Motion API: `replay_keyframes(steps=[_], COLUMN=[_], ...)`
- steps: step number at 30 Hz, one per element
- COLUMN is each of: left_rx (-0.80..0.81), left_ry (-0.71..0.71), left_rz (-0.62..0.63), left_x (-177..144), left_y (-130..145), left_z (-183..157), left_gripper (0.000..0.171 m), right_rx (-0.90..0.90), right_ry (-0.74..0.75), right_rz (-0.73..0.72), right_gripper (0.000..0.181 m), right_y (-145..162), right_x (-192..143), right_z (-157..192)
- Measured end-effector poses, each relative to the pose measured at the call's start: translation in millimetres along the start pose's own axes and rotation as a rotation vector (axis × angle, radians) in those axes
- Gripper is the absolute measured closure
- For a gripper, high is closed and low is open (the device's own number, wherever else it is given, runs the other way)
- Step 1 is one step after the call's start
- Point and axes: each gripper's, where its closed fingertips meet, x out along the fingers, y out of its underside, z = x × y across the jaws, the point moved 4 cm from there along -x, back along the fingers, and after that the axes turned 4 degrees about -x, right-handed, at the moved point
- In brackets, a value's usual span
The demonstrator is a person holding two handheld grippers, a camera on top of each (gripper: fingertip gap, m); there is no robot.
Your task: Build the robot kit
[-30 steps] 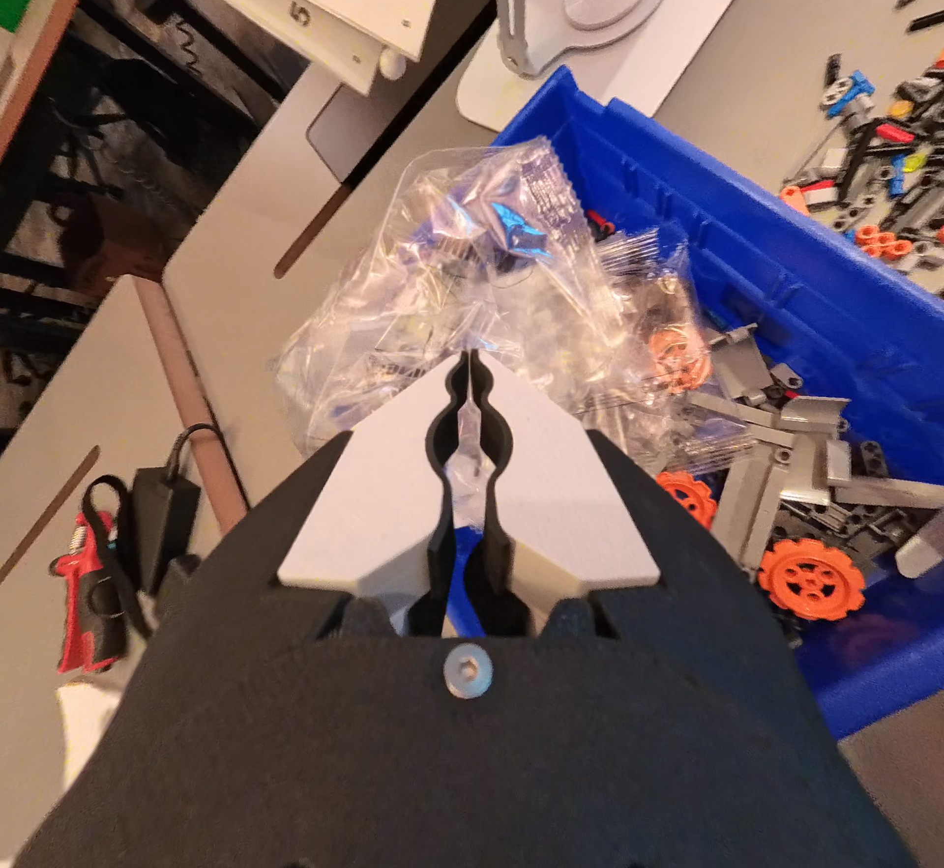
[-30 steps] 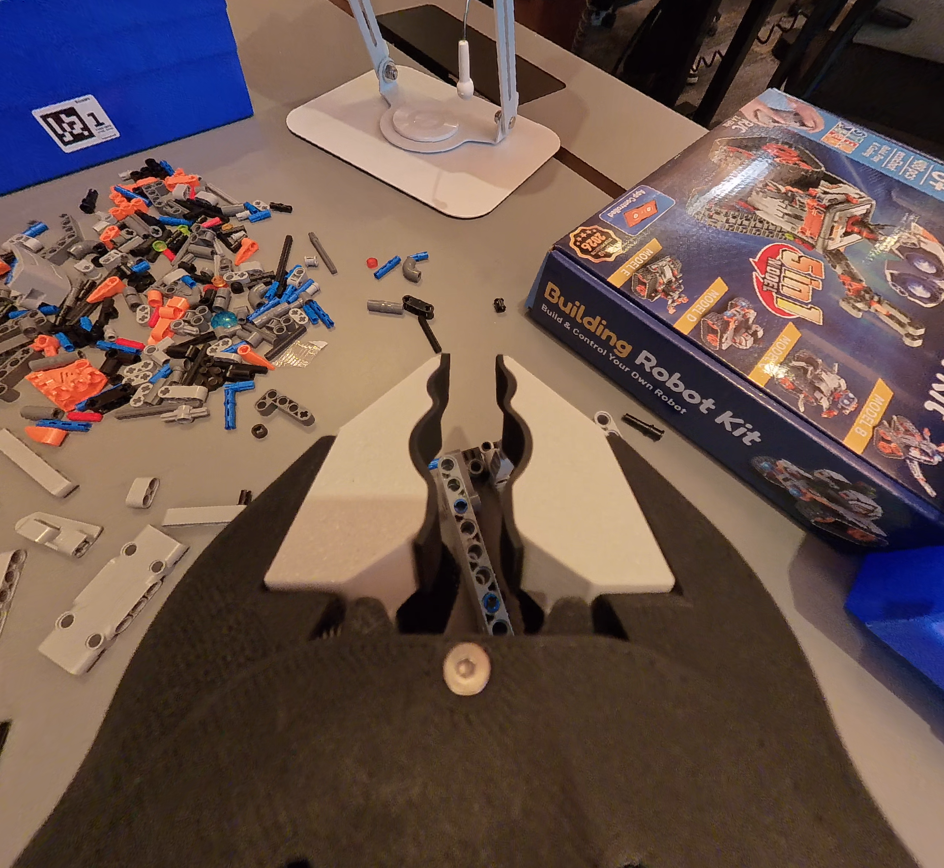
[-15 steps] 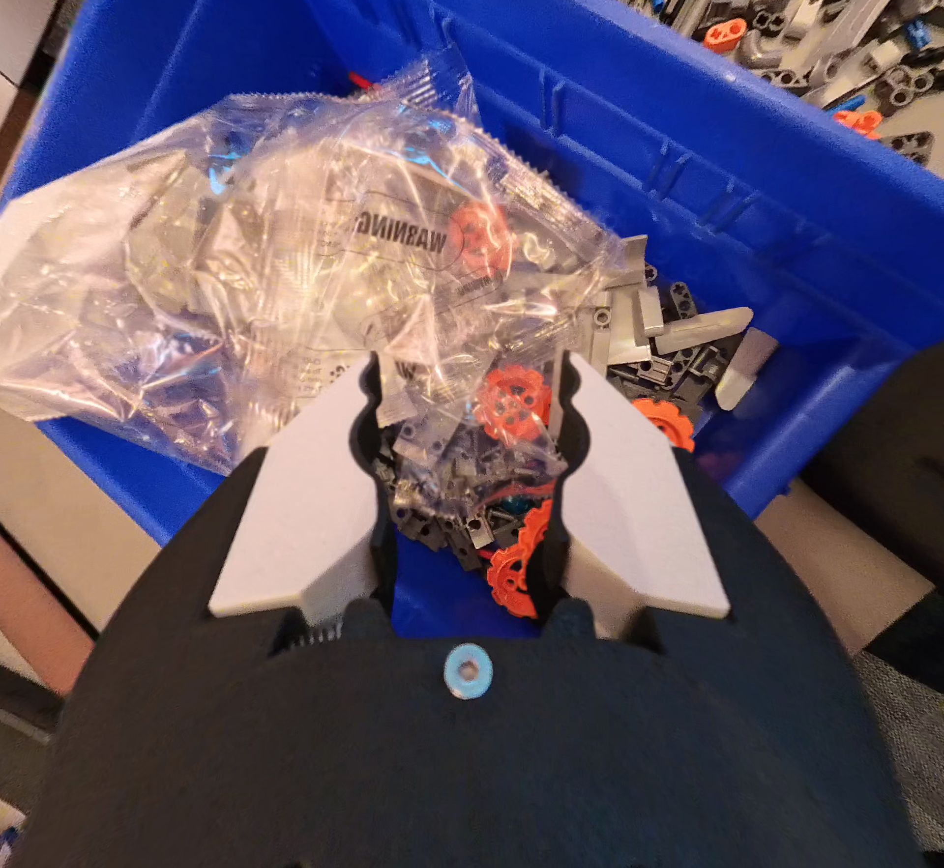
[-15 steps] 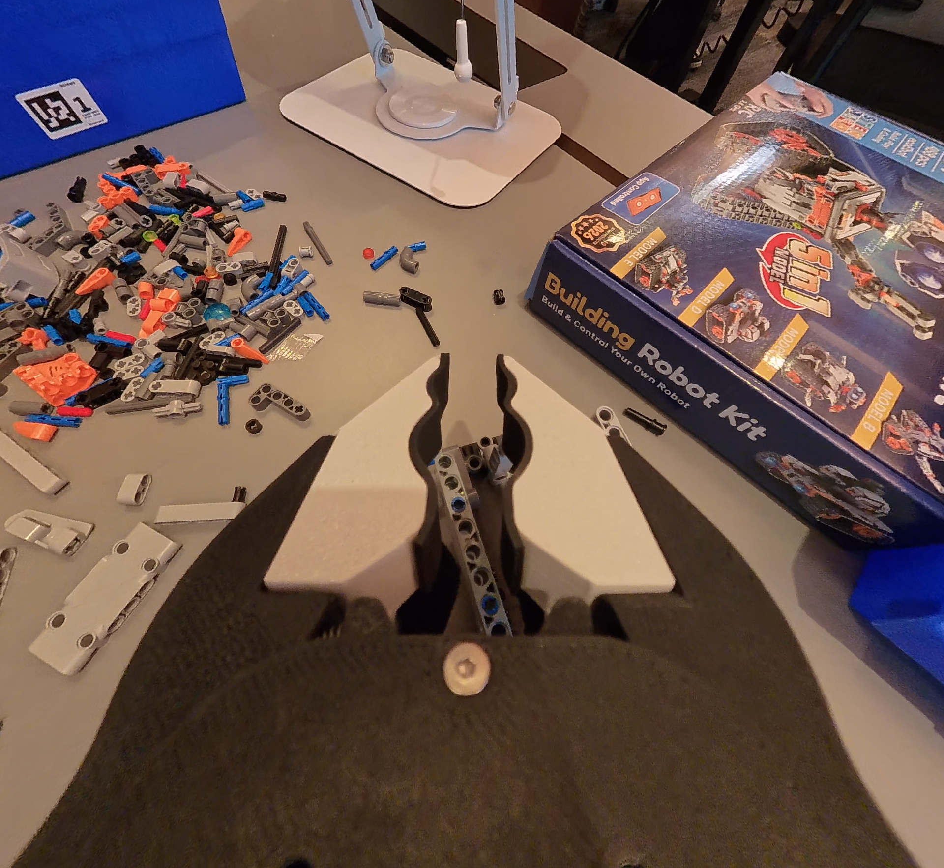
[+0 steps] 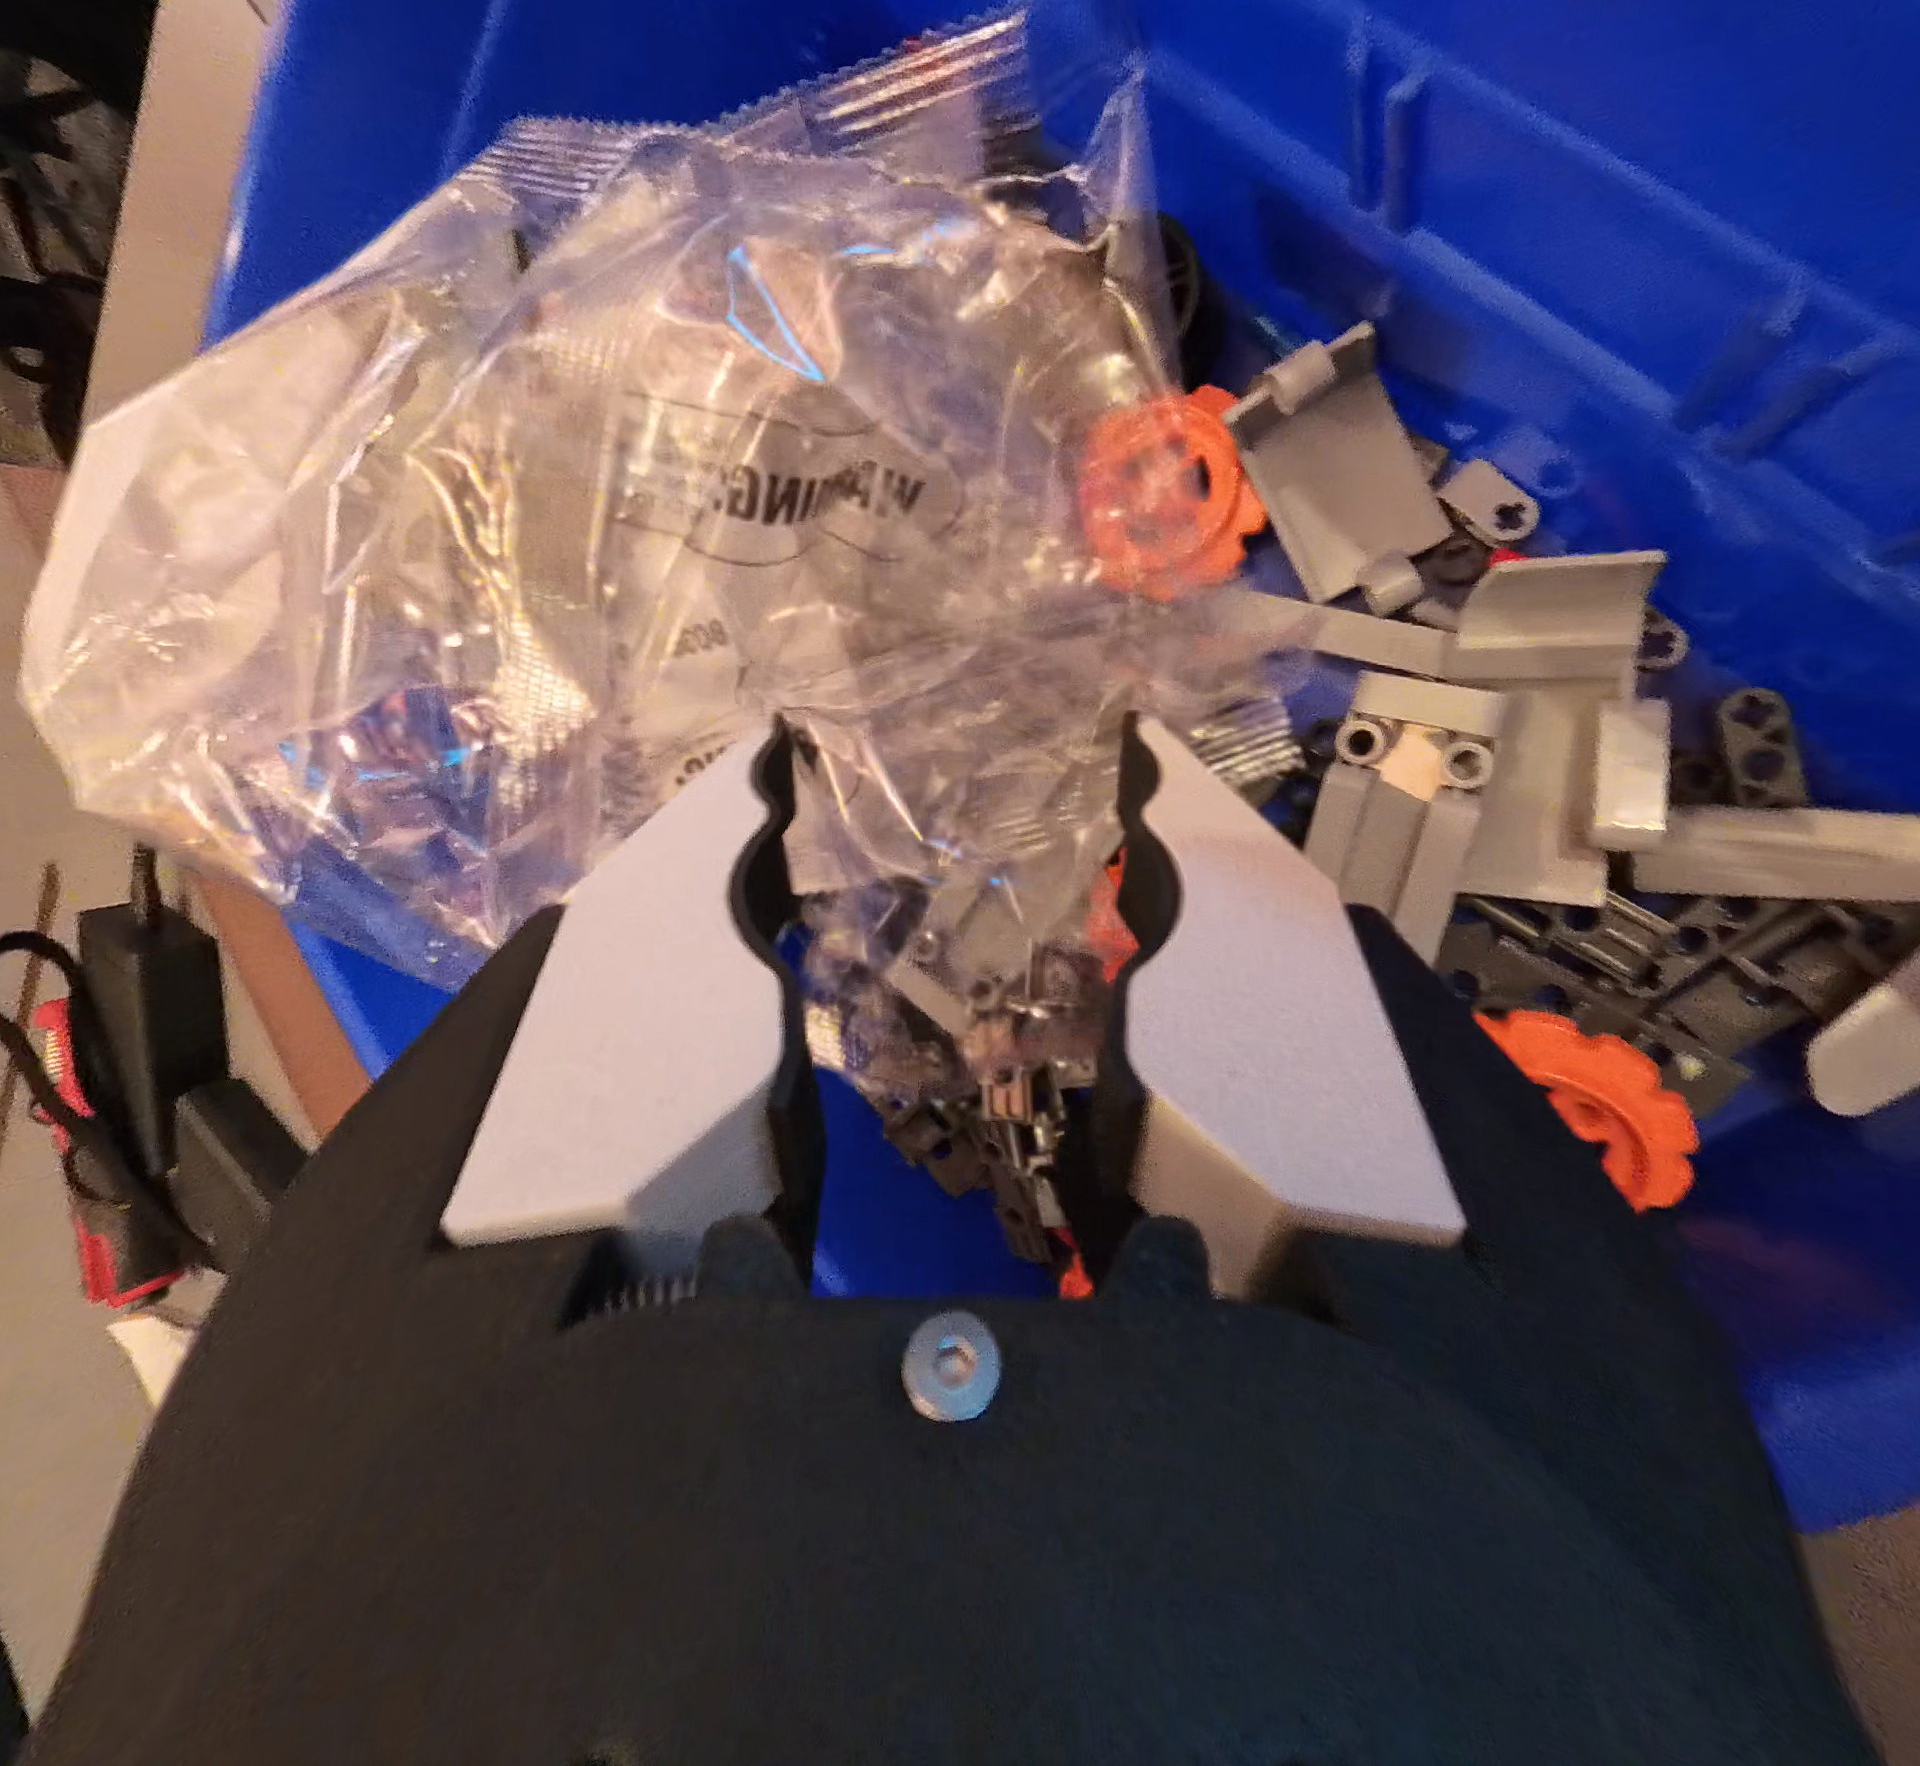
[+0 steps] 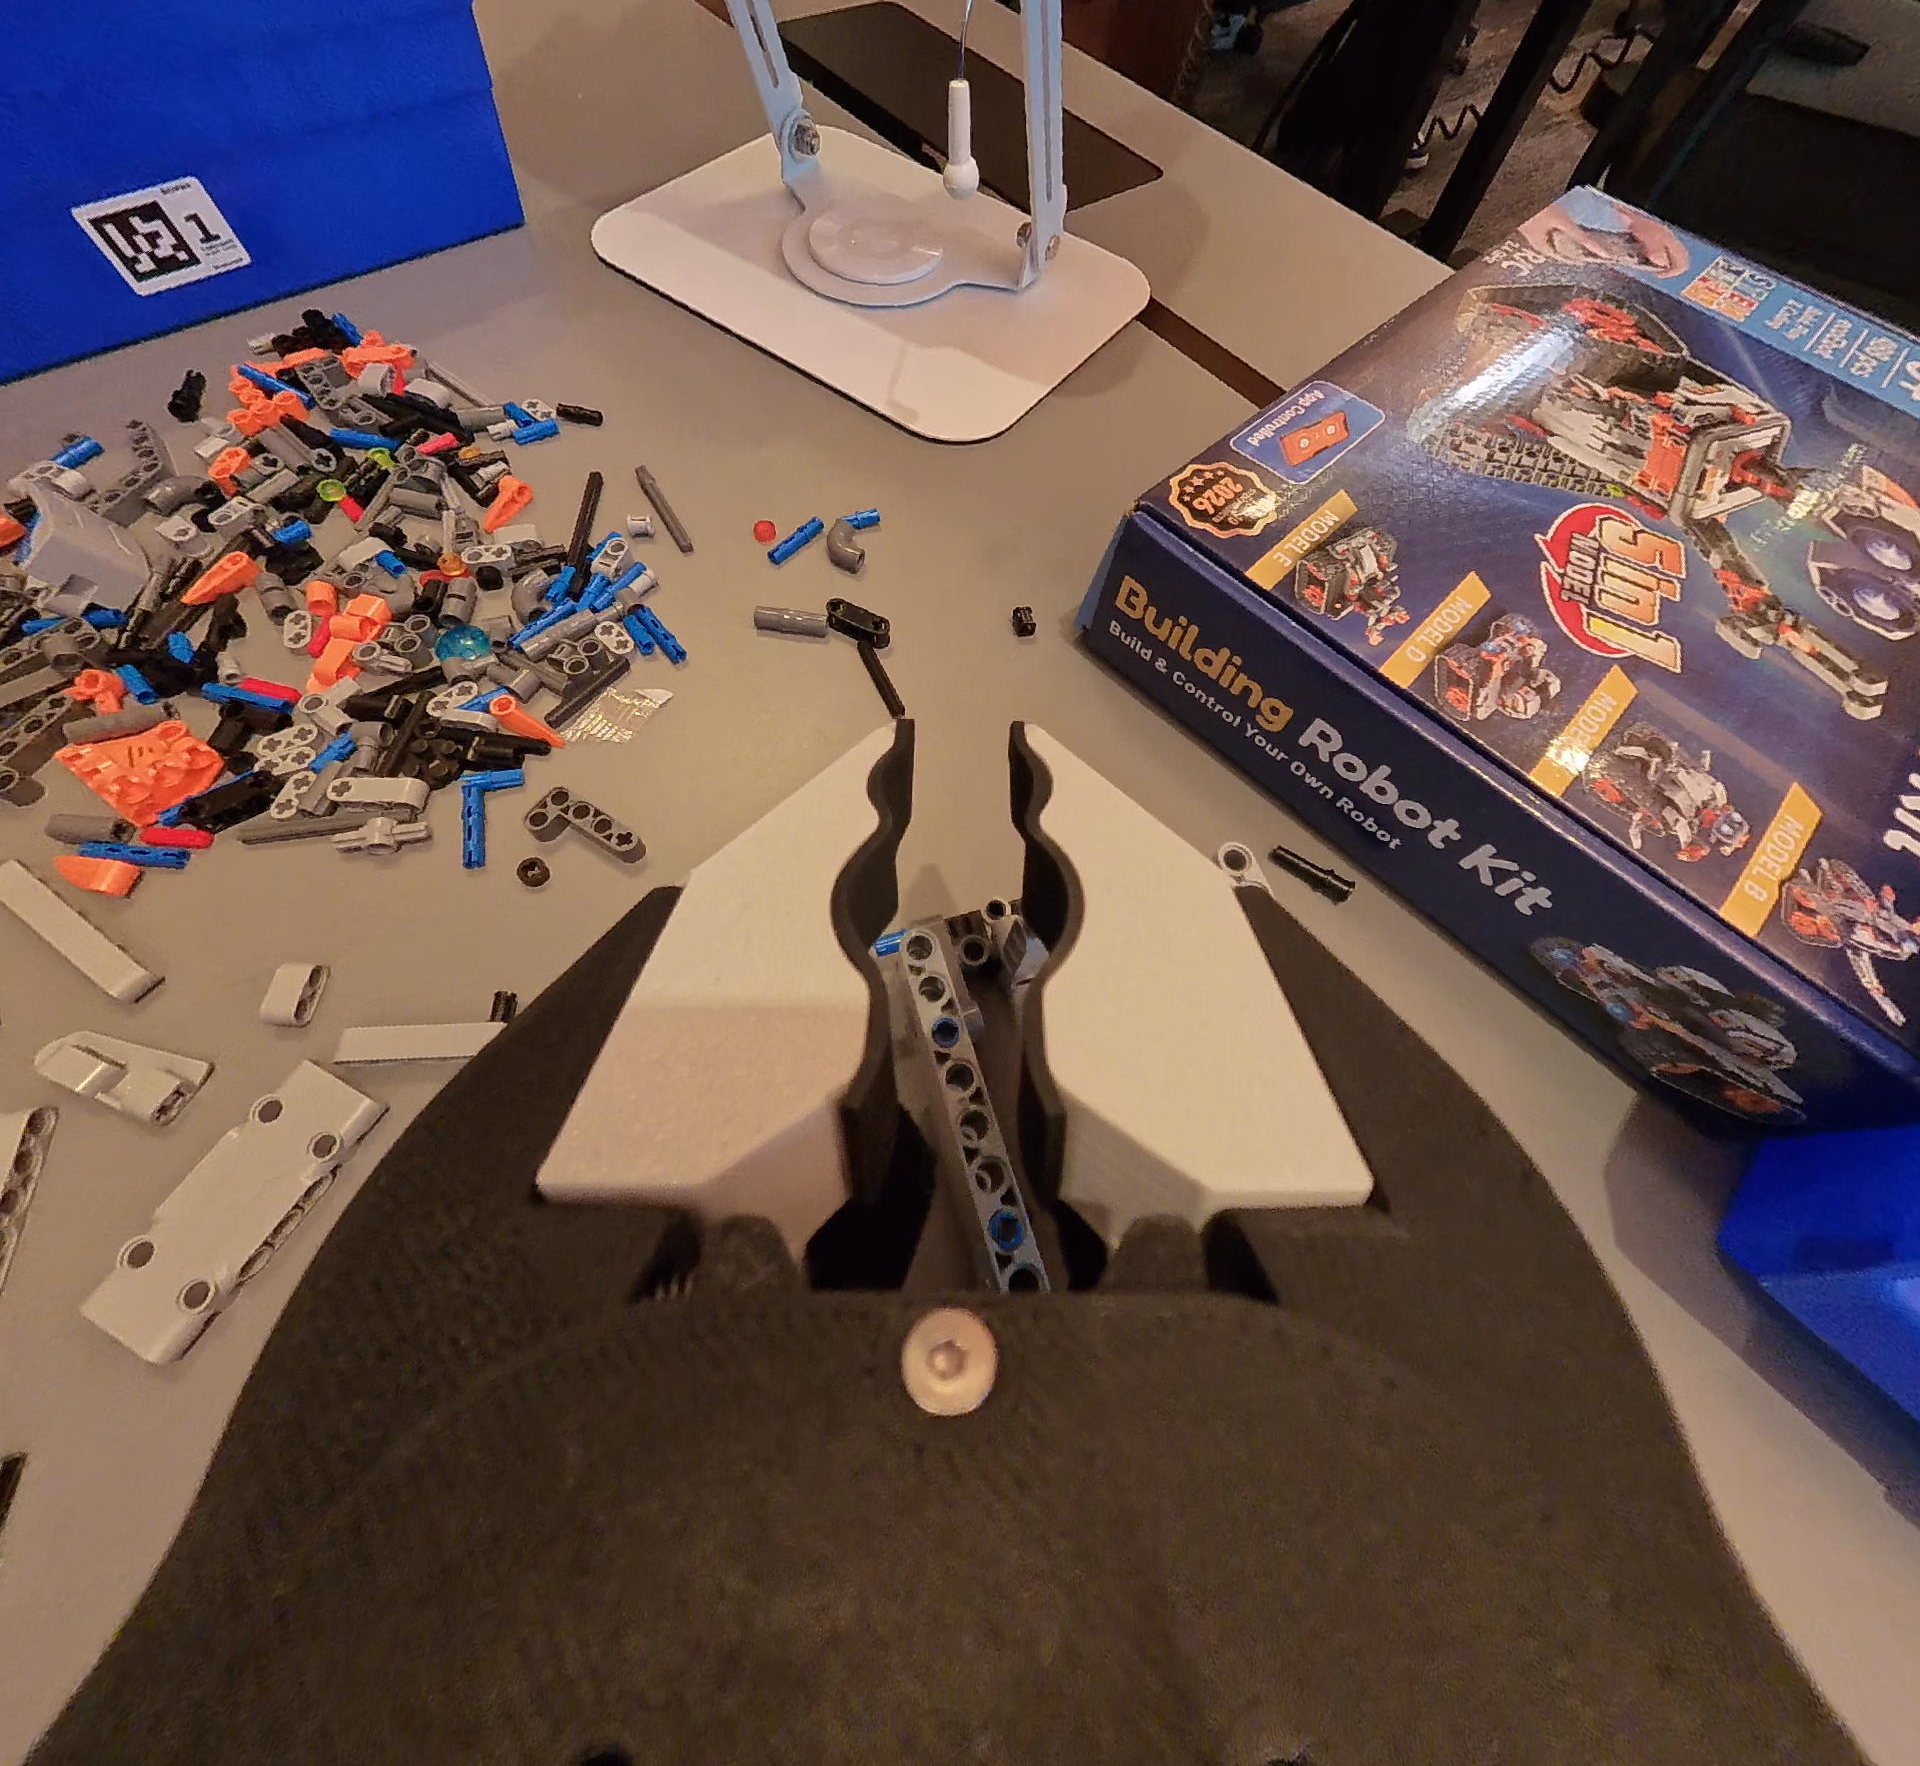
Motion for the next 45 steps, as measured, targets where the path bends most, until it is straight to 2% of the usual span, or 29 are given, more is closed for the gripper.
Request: replay_keyframes(steps=[1, 2, 4, 8, 13, 16, 19, 23, 26, 29, 32, 33, 34, 35, 38, 42, 43, 45], left_rx=[0.008, 0.023, -0.007, -0.048, -0.019, -0.004, 0.106, 0.22, 0.268, 0.237, 0.264, 0.272, 0.27, 0.262, 0.305, 0.388, 0.373, 0.382], left_ry=[-0.036, -0.094, -0.1, -0.094, -0.112, -0.041, 0.061, 0.235, 0.321, 0.391, 0.443, 0.451, 0.471, 0.486, 0.473, 0.346, 0.299, 0.264], left_rz=[-0.013, -0.061, -0.042, -0.091, -0.098, -0.085, 0.004, 0.168, 0.21, 0.206, 0.196, 0.196, 0.187, 0.178, 0.172, 0.167, 0.13, 0.119], left_x=[-1, -4, -3, -13, -19, -10, 7, 20, 18, 11, 7, 7, 6, 6, 9, 16, 16, 15], left_y=[-2, -7, -8, -19, -27, -32, -35, -39, -35, -27, -16, -11, -9, -7, -1, 2, -3, -2], left_z=[6, 16, 32, 58, 80, 79, 67, 55, 46, 37, 19, 15, 9, 6, 1, -1, 2, 3], left_gripper=[0.138, 0.155, 0.17, 0.171, 0.171, 0.171, 0.171, 0.164, 0.144, 0.116, 0.101, 0.09, 0.066, 0.054, 0.033, 0.035, 0.055, 0.072], right_rx=[0.0, 0.0, 0.004, 0.003, 0.005, 0.002, 0.001, 0.002, 0.002, 0.005, -0.001, -0.001, -0.002, -0.001, 0.004, 0.005, 0.004, 0.005], right_ry=[0.0, 0.001, 0.002, 0.004, 0.007, 0.009, 0.007, 0.007, 0.01, 0.006, 0.004, 0.003, 0.005, 0.007, 0.009, 0.013, 0.013, 0.013], right_rz=[-0.001, -0.001, 0.004, 0.004, 0.01, 0.025, 0.037, 0.048, 0.045, 0.038, 0.04, 0.04, 0.04, 0.039, 0.036, 0.034, 0.034, 0.034], right_gripper=[0.165, 0.166, 0.165, 0.166, 0.165, 0.165, 0.165, 0.165, 0.165, 0.165, 0.165, 0.165, 0.165, 0.165, 0.165, 0.165, 0.165, 0.165], right_y=[0, 0, 2, 2, 4, 7, 9, 12, 11, 10, 10, 10, 10, 10, 10, 10, 9, 10], right_x=[0, 0, 0, 0, 0, 3, 5, 7, 6, 5, 6, 6, 5, 5, 4, 4, 4, 4], right_z=[0, 0, -1, -2, -3, -3, -3, -3, -3, -3, -3, -3, -3, -3, -4, -5, -5, -5])
